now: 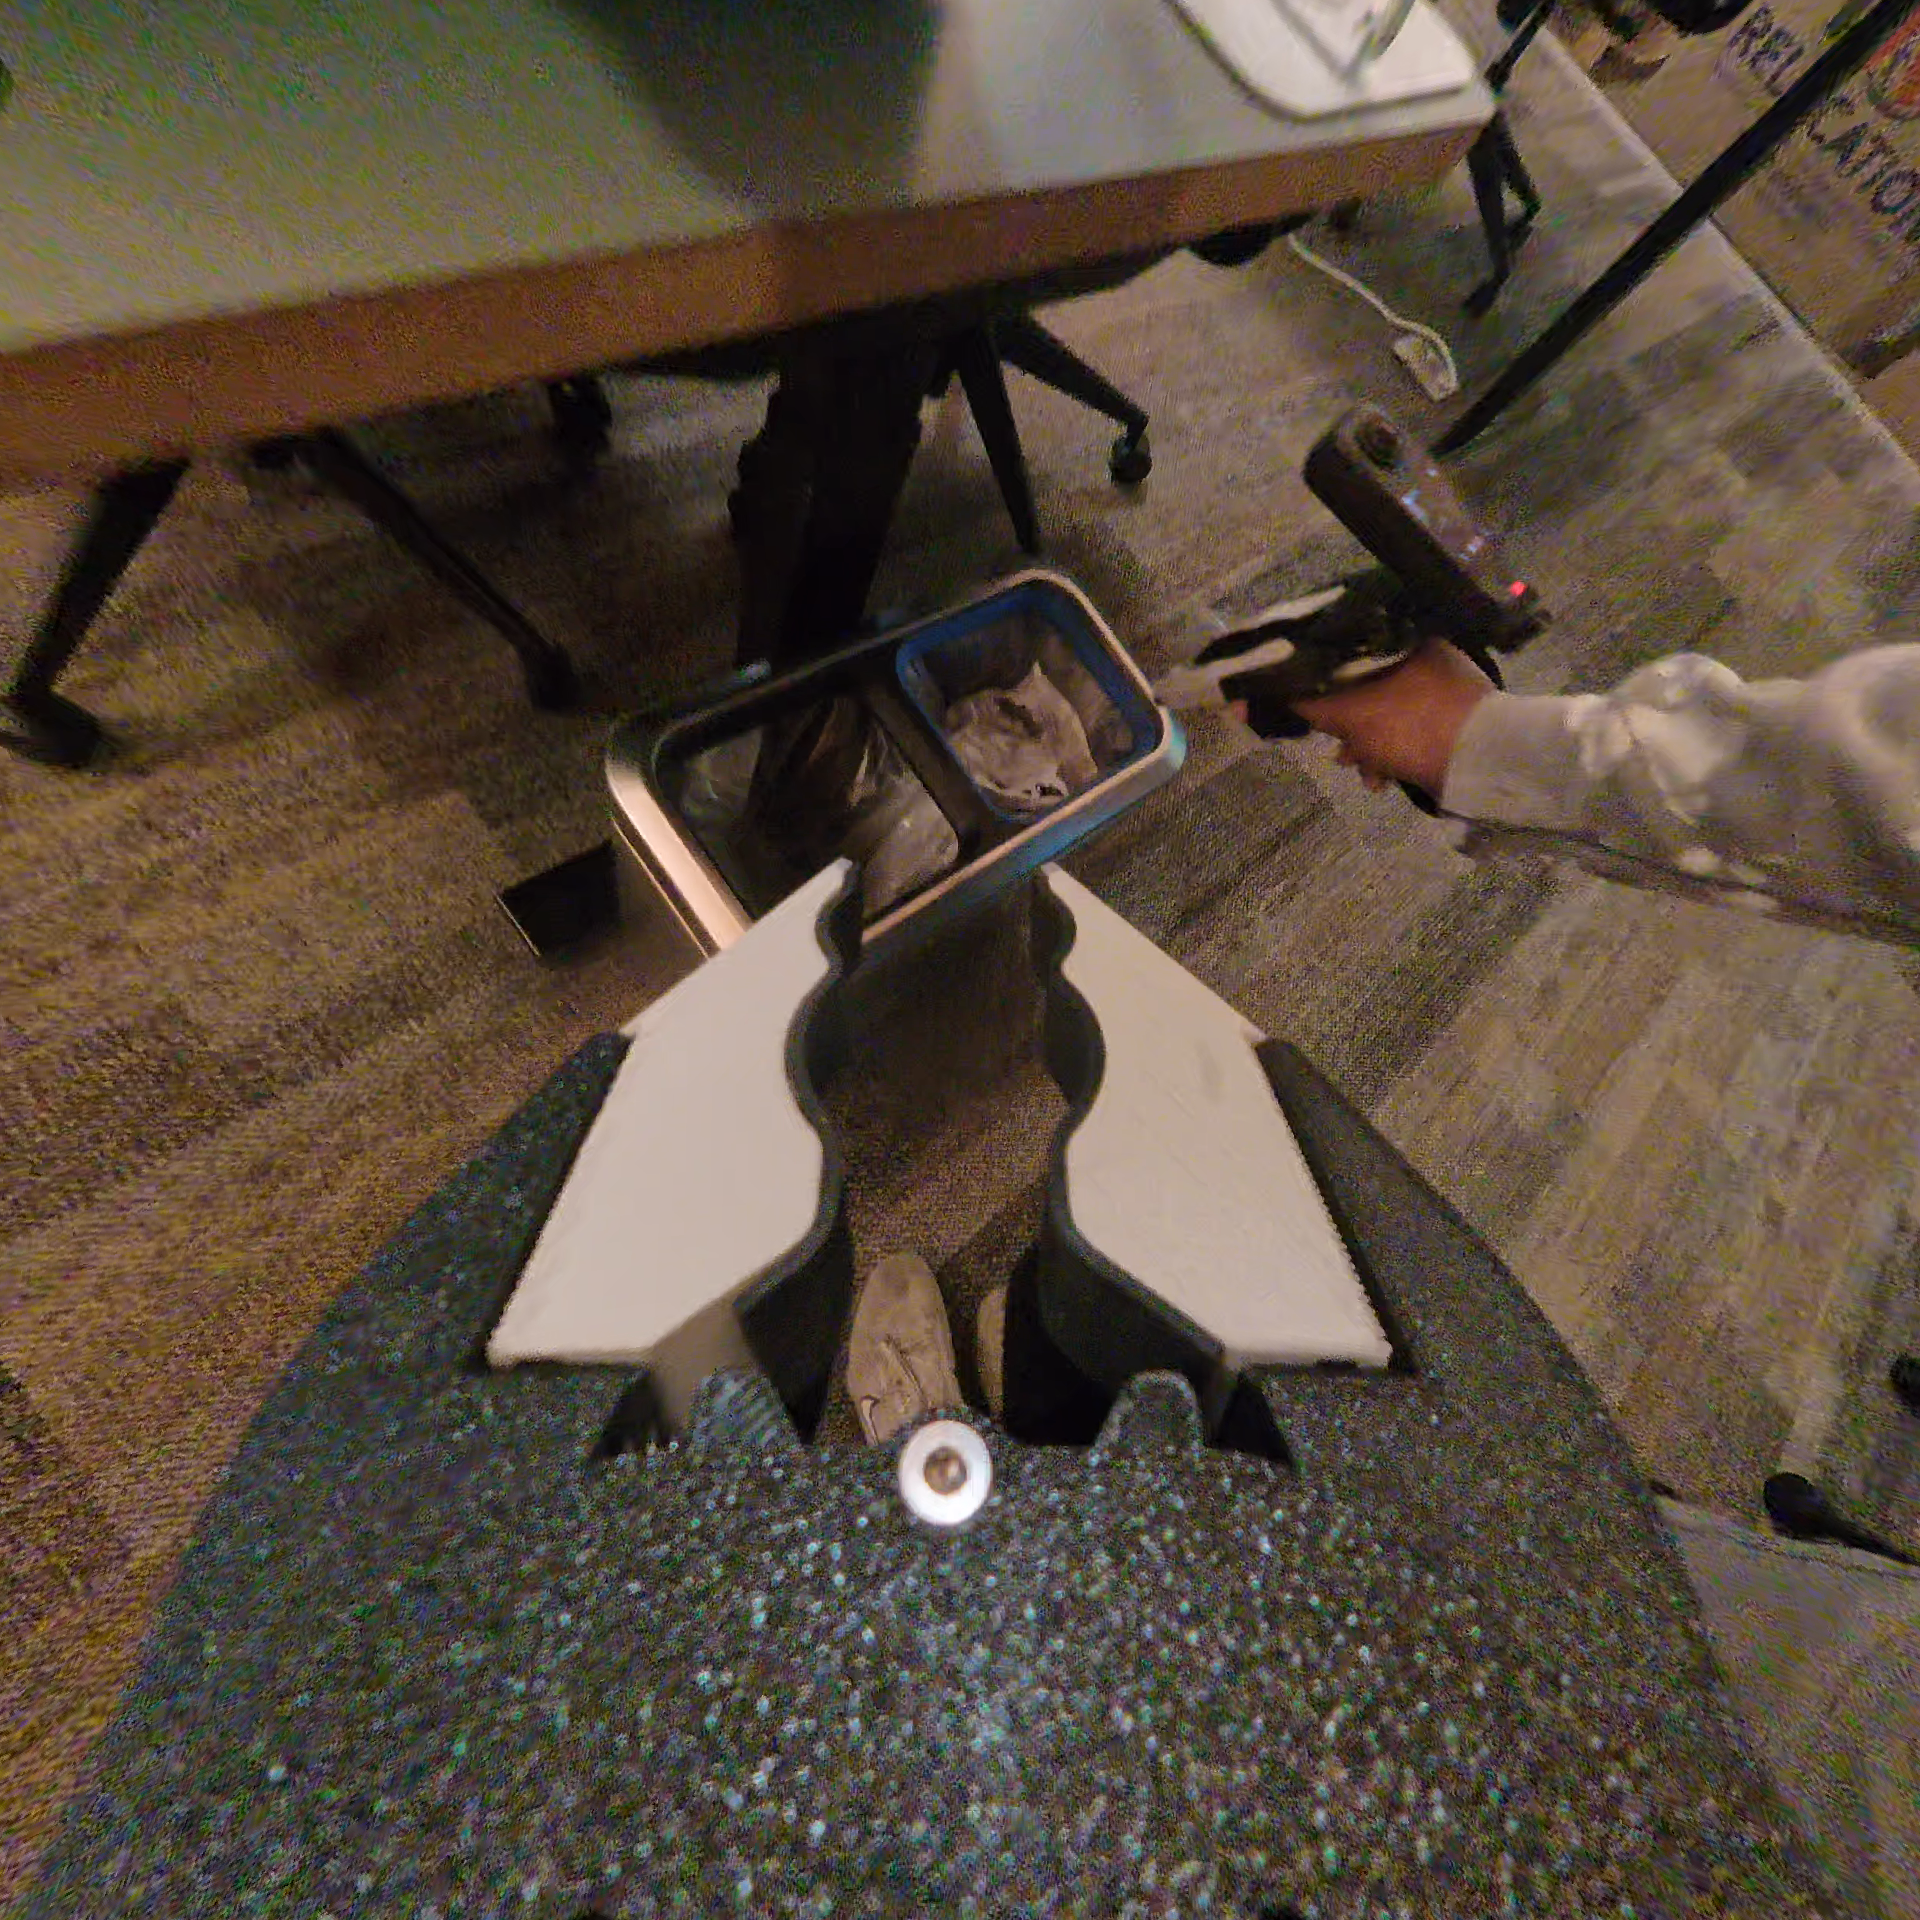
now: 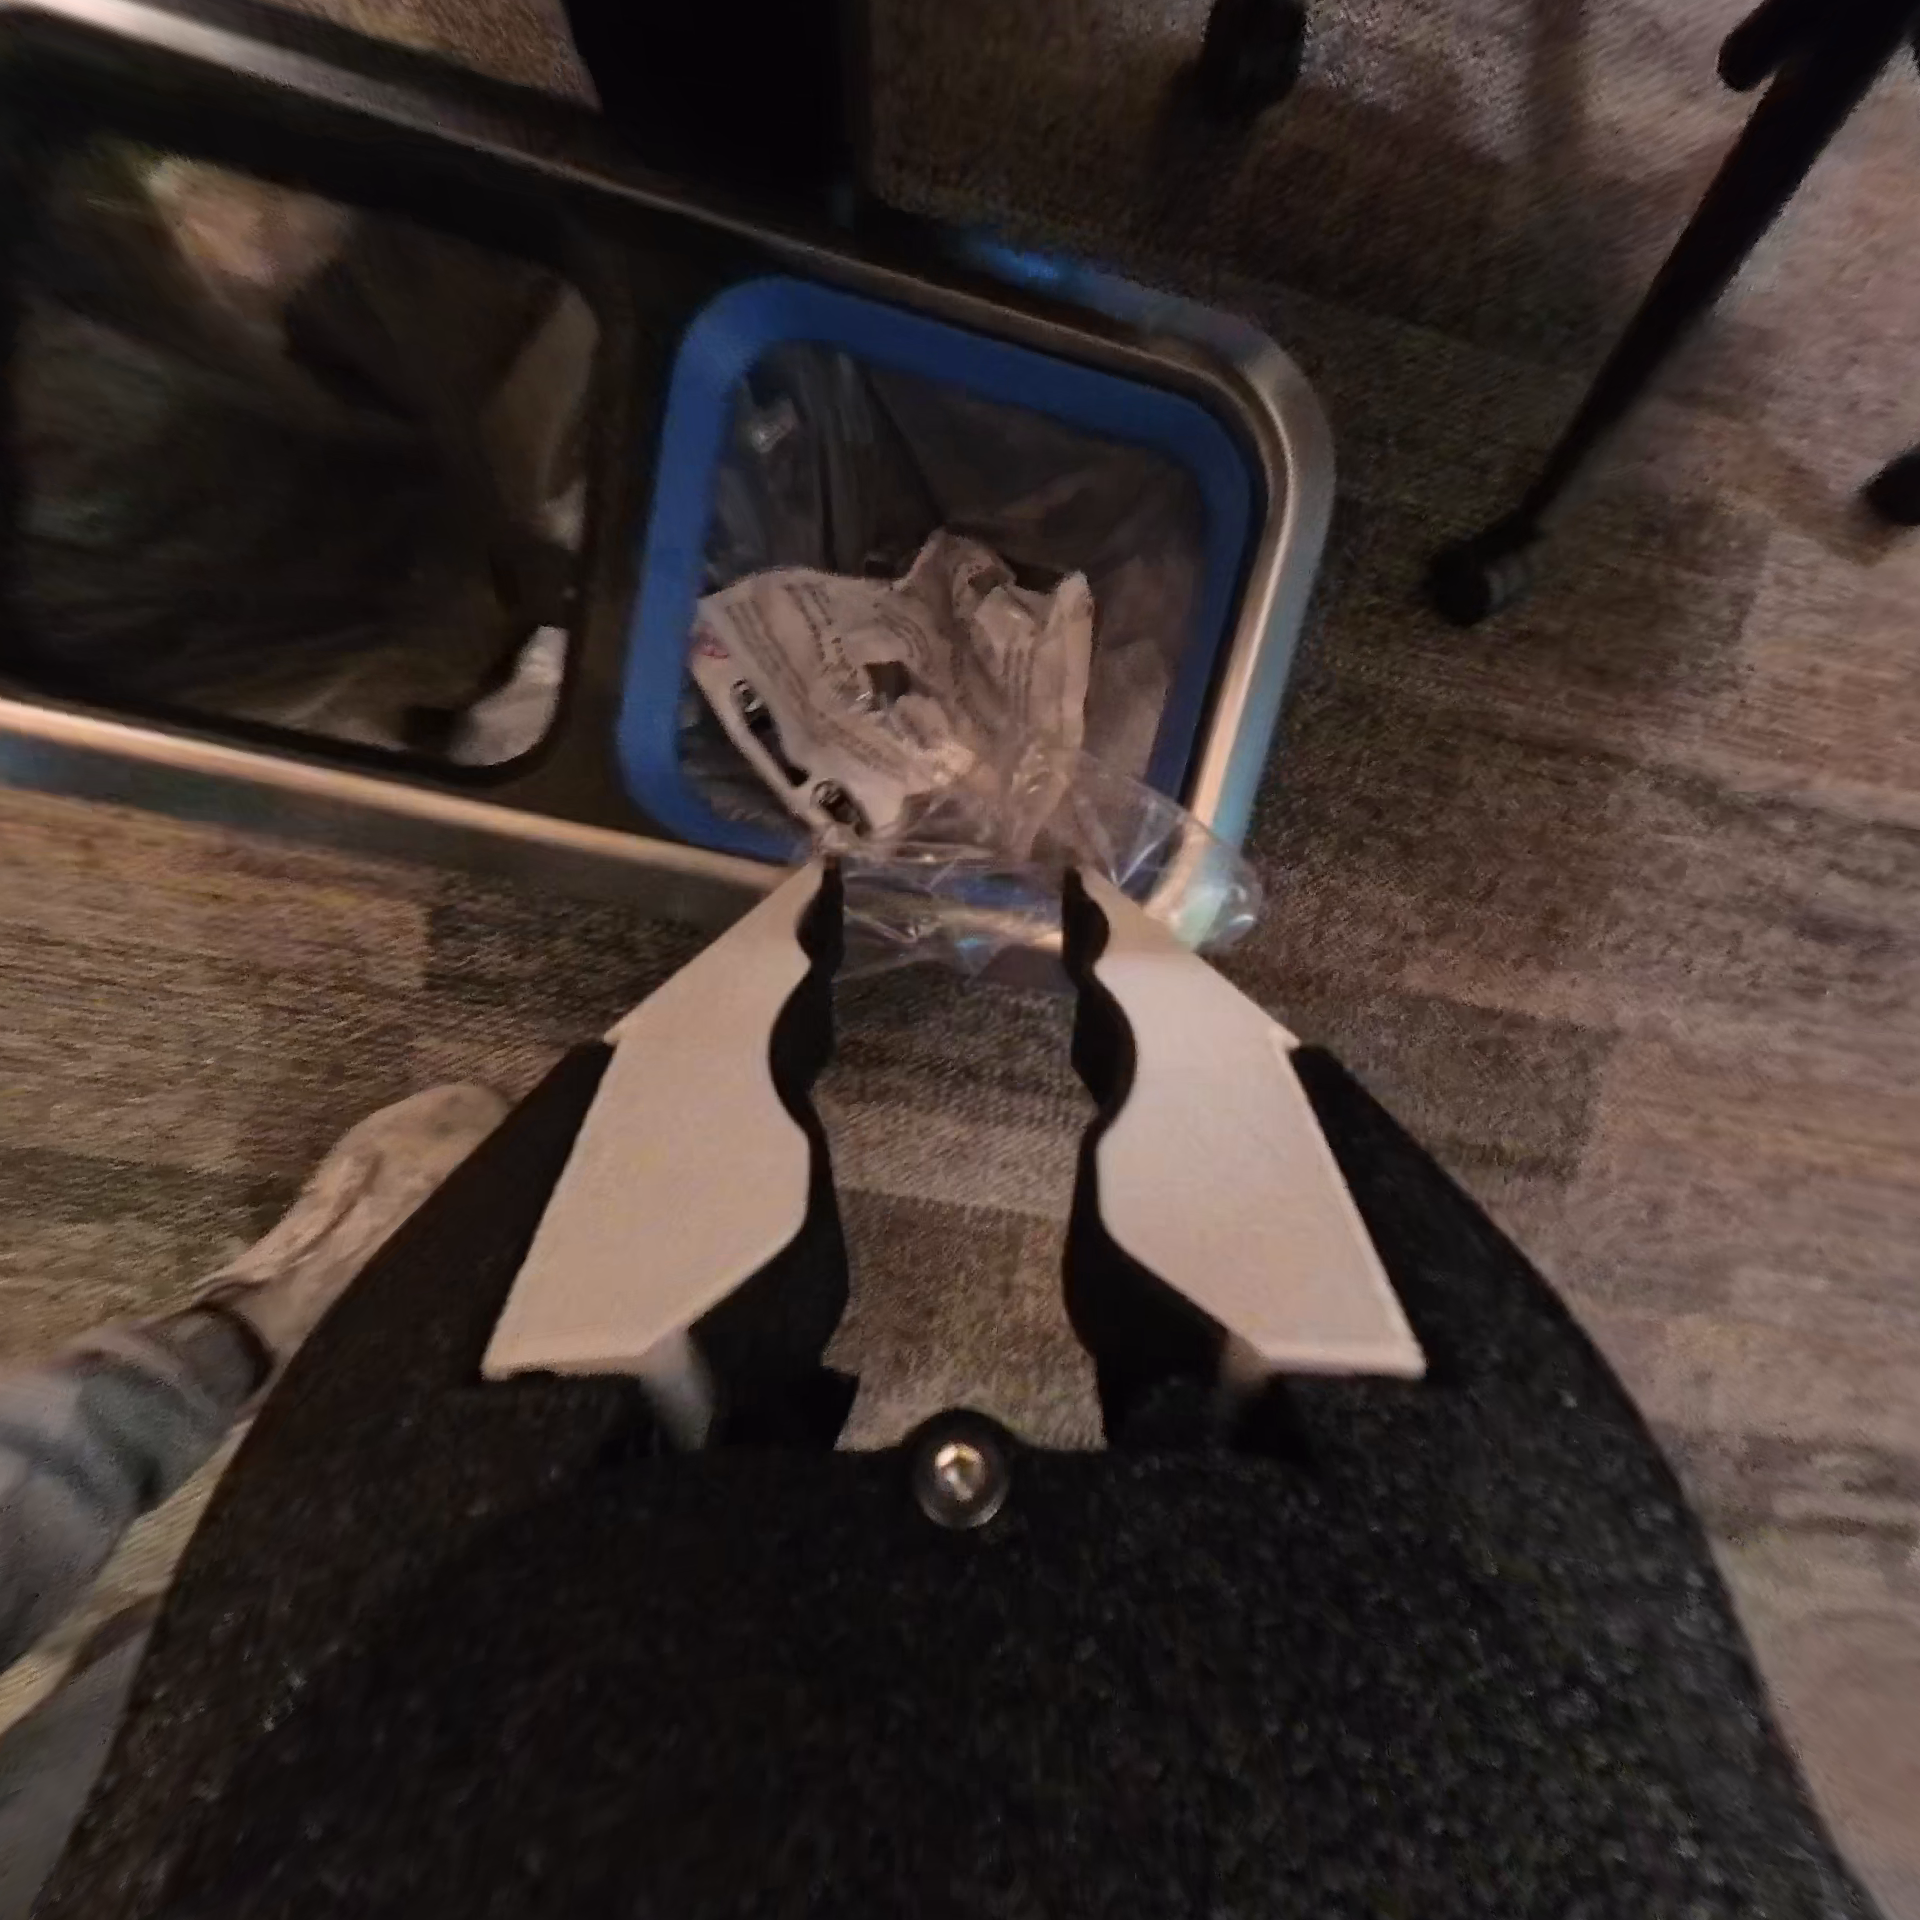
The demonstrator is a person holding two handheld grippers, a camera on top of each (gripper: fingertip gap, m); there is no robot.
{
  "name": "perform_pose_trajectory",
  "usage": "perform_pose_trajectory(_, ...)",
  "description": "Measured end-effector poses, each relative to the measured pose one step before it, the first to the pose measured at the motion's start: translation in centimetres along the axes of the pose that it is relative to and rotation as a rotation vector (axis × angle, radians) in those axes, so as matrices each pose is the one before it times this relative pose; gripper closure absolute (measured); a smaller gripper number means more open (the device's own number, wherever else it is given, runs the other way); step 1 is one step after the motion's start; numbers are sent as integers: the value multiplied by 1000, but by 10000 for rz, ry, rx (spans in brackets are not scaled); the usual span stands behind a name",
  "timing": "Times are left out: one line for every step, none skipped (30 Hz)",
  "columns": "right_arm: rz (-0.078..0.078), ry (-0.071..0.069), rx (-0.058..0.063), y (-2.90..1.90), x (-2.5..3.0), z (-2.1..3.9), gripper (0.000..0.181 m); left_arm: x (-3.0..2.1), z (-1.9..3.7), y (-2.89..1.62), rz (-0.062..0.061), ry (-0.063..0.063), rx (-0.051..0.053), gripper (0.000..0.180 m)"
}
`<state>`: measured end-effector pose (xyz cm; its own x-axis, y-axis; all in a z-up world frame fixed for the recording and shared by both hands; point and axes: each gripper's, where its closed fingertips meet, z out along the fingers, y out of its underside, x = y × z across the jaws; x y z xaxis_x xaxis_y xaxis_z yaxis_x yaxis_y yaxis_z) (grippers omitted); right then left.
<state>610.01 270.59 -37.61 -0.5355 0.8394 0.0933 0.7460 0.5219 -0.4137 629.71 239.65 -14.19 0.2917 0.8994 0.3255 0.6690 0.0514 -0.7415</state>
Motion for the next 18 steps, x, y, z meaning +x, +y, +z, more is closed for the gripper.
perform_pose_trajectory(128,13,80,-174,-565,-2297,139,39,-1025,-1139,40,8,117,150)
perform_pose_trajectory(78,-135,65,-441,-951,-2390,139,-2,-1176,-1210,-12,15,117,150)
perform_pose_trajectory(-6,-79,46,-565,-1067,-2419,138,-124,-1342,-1305,-11,-16,140,150)
perform_pose_trajectory(-55,-96,140,-897,-1281,-2502,138,-303,-1472,-1330,14,-62,146,150)
perform_pose_trajectory(-56,-192,119,-1091,-1585,-2483,138,-564,-1501,-1267,7,-92,120,150)
perform_pose_trajectory(-58,-186,80,-1206,-1682,-2329,138,-707,-1459,-1136,-20,-105,92,150)
perform_pose_trajectory(-34,-137,101,-1367,-1670,-2212,138,-789,-1330,-875,-20,-136,71,150)
perform_pose_trajectory(32,-246,102,-1600,-2001,-2020,137,-1238,-1509,-1008,-8,-163,73,149)
perform_pose_trajectory(-8,-230,127,-1785,-2159,-1814,137,-1487,-1464,-984,-10,-178,99,149)
perform_pose_trajectory(-97,-178,148,-1983,-2281,-1522,137,-1721,-1391,-915,-19,-184,114,148)
perform_pose_trajectory(-99,-270,147,-2169,-2543,-1222,137,-1985,-1301,-860,-27,-178,116,147)
perform_pose_trajectory(-93,-212,195,-2376,-2577,-857,137,-2184,-1230,-817,-30,-180,134,145)
perform_pose_trajectory(-146,-221,231,-2486,-2734,-609,137,-2399,-1056,-781,-40,-184,176,143)
perform_pose_trajectory(-186,-159,270,-2755,-2765,-138,138,-2476,-810,-566,-59,-156,214,141)
perform_pose_trajectory(-194,-171,273,-2872,-2859,269,138,-2850,-880,-869,-81,-107,209,139)
perform_pose_trajectory(-183,-200,243,-2834,-2971,581,138,-2975,-823,-929,-66,-80,195,138)
perform_pose_trajectory(-203,-210,227,-2930,-3010,1018,138,-3020,-720,-1020,-13,-79,153,137)
perform_pose_trajectory(-181,-141,275,-3005,-2864,1250,138,-3255,-798,-1196,55,-96,92,136)
